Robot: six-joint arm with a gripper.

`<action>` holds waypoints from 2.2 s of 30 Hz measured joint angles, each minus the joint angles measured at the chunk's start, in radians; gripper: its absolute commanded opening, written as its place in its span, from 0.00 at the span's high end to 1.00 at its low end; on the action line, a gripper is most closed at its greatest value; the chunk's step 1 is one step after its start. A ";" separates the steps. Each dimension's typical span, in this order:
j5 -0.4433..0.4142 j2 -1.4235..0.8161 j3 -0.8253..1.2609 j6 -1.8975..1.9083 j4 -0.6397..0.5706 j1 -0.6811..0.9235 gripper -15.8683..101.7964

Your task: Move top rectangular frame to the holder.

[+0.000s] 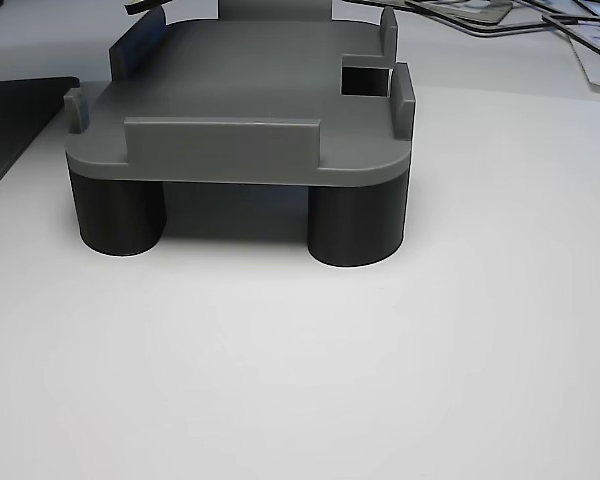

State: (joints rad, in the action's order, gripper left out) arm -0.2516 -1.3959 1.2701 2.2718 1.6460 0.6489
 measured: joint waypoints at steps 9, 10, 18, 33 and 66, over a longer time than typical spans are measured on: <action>0.051 0.015 0.035 -0.048 0.000 -0.060 0.96; 0.051 0.018 0.037 -0.051 0.000 -0.064 0.96; 0.058 0.029 0.052 -0.057 0.000 -0.080 0.95; 0.080 0.041 0.066 -0.057 0.000 -0.101 0.90; 0.046 0.046 0.040 -0.106 0.000 -0.101 0.02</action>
State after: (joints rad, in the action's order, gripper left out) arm -0.2056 -1.3499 1.3100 2.1660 1.6460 0.5476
